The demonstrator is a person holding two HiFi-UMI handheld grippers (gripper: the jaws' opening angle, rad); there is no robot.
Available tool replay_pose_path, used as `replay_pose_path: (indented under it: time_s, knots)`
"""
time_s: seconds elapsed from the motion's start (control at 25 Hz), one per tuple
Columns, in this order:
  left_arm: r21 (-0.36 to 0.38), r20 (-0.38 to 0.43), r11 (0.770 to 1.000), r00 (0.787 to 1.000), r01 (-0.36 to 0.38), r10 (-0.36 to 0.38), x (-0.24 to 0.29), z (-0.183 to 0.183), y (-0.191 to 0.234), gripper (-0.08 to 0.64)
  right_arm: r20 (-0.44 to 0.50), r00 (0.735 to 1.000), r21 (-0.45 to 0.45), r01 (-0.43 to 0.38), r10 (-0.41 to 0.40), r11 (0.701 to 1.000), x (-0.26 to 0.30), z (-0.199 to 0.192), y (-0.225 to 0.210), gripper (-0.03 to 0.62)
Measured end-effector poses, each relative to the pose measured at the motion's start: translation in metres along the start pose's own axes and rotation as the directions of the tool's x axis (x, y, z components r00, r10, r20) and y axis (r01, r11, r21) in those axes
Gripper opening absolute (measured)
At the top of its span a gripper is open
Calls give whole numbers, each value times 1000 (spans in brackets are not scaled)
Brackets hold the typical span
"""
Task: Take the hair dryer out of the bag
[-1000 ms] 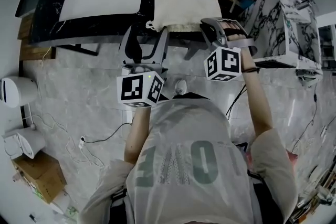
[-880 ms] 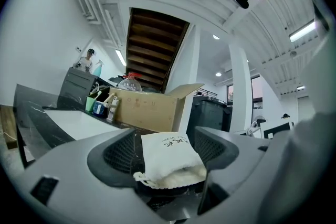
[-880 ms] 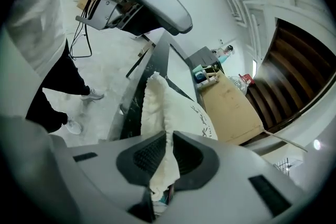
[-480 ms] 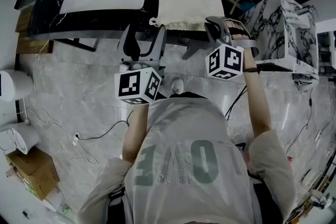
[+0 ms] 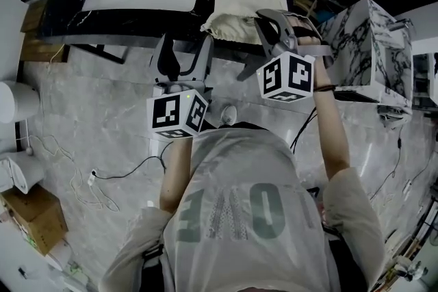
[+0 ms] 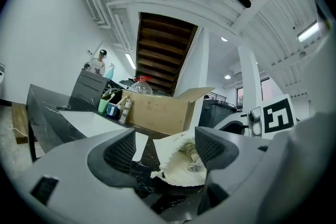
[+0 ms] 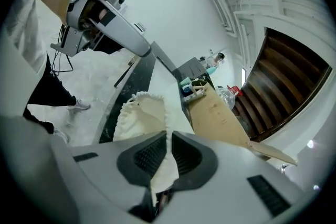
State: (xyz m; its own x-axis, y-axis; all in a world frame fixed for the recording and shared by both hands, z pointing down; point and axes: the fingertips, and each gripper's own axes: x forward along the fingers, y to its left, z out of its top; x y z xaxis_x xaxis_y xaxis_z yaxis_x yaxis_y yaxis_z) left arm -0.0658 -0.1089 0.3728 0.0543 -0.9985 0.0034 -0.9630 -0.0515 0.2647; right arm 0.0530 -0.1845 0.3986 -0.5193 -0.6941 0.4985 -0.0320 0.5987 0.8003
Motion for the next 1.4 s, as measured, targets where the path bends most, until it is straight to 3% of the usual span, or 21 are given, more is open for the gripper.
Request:
replay_pose_path:
  time_s: [0.4, 0.6, 0.72, 0.88, 0.96, 1.04, 1.12, 1.2, 1.28, 1.4]
  knots:
    - [43, 18, 999, 1000, -11, 11, 3, 10, 6, 328, 115, 989, 55, 86, -92, 995, -4, 39, -57, 48]
    - [81, 15, 991, 994, 102, -104, 19, 17, -31, 327, 137, 982, 46, 123, -128, 991, -12, 48, -72, 37]
    - [56, 3, 984, 986, 168, -168, 27, 12, -54, 327, 106, 991, 32, 75, -78, 997, -12, 35, -60, 37]
    - [61, -18, 982, 984, 177, -176, 32, 7, -56, 327, 85, 992, 80, -100, 93, 992, -22, 3, -12, 49]
    - [61, -22, 984, 986, 165, -164, 34, 8, -50, 327, 57, 980, 107, -196, 191, 975, -25, -14, 18, 220]
    - [58, -22, 986, 988, 154, -153, 36, 10, -44, 327, 11, 975, 88, -224, 224, 971, -21, -29, 40, 227]
    - [54, -22, 987, 989, 149, -148, 37, 11, -43, 327, -51, 978, 26, -199, 200, 980, -12, -44, 50, 227]
    - [50, -25, 987, 989, 150, -149, 37, 10, -45, 327, -94, 984, -27, -152, 149, 988, -5, -54, 47, 196]
    - [47, -29, 987, 988, 155, -154, 36, 9, -48, 327, -87, 993, -39, -84, 80, 996, -4, -53, 32, 54]
    - [49, -26, 984, 985, 172, -171, 36, 9, -56, 327, -32, 999, 24, -18, 19, 1000, -8, -40, 0, 44]
